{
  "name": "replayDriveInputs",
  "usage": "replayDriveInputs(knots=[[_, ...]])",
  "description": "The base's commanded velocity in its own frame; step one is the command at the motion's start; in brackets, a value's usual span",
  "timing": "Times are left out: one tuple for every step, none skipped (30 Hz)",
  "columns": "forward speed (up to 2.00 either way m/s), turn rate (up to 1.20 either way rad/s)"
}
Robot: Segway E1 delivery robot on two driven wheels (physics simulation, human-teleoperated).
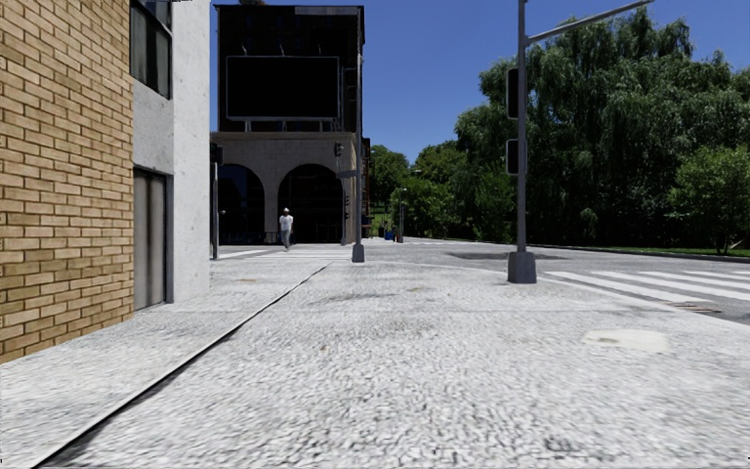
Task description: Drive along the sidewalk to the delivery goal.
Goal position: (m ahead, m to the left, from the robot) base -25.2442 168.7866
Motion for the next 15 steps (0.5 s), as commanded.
replayDriveInputs(knots=[[2.0, 0.0], [2.0, 0.0], [2.0, 0.0], [2.0, 0.0], [2.0, 0.0], [2.0, 0.0], [2.0, 0.0], [2.0, 0.0], [2.0, 0.0], [2.0, 0.0], [2.0, 0.0], [2.0, 0.0], [2.0, 0.0], [2.0, 0.0], [2.0, 0.0]])
